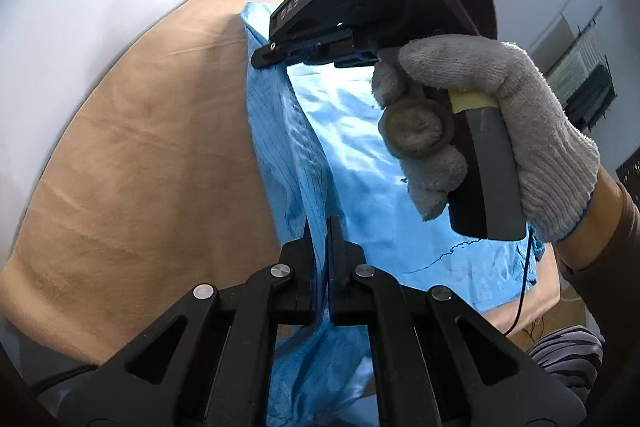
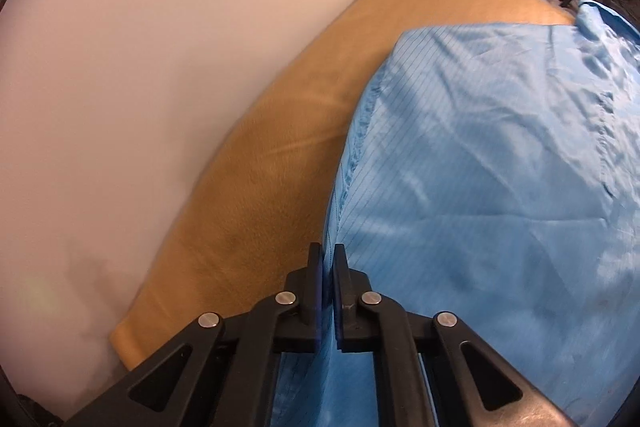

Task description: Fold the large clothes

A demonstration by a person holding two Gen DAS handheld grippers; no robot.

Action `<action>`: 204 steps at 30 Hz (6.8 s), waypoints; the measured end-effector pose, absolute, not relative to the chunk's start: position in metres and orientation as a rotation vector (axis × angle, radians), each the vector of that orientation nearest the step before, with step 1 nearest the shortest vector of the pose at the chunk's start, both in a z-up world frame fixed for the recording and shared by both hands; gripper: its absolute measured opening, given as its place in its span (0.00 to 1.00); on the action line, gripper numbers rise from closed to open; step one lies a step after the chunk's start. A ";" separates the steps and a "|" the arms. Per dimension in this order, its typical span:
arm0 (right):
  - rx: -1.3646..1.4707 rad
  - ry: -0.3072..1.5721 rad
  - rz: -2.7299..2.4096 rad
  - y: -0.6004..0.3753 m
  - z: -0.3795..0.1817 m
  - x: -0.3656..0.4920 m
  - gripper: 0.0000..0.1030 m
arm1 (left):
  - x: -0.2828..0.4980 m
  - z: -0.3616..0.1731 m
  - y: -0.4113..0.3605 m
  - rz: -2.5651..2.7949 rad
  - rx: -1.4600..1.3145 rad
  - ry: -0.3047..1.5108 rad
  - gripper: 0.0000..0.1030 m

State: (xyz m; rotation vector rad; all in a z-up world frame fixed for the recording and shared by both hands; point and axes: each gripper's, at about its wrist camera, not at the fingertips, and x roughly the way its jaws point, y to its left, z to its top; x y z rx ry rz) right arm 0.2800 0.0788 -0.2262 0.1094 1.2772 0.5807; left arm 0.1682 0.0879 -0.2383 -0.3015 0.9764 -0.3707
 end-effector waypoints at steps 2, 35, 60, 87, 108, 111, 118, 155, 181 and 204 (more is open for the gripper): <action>0.150 1.250 0.584 0.057 -0.219 0.280 0.00 | 0.167 -0.232 0.076 -0.399 -0.278 0.973 0.01; 0.513 1.201 0.277 -0.227 -0.271 0.208 0.00 | 0.175 -0.220 0.038 -0.402 -0.172 0.992 0.18; 0.398 0.964 -0.110 -0.420 -0.209 0.052 0.70 | 0.217 -0.134 -0.057 -0.484 0.069 0.915 0.44; 0.665 1.131 -0.324 -0.548 -0.284 0.116 0.04 | 0.190 -0.187 -0.118 -0.586 -0.046 1.084 0.45; 0.515 1.006 0.162 -0.408 -0.200 0.084 0.00 | 0.196 -0.181 -0.092 -0.572 -0.134 1.059 0.45; 0.458 1.059 0.274 -0.365 -0.208 0.086 0.00 | 0.195 -0.180 -0.091 -0.569 -0.132 1.055 0.45; 0.276 1.186 0.493 -0.288 -0.242 0.080 0.00 | 0.193 -0.182 -0.086 -0.560 -0.125 1.057 0.45; 0.655 1.087 0.227 -0.477 -0.305 0.149 0.12 | 0.232 -0.301 -0.211 -0.682 -0.505 1.251 0.00; 0.794 1.089 0.310 -0.461 -0.285 0.002 0.46 | 0.168 -0.309 -0.221 -0.764 -0.348 1.300 0.17; 0.754 1.108 0.306 -0.448 -0.294 -0.029 0.56 | 0.117 -0.231 -0.092 -0.534 -0.257 1.071 0.54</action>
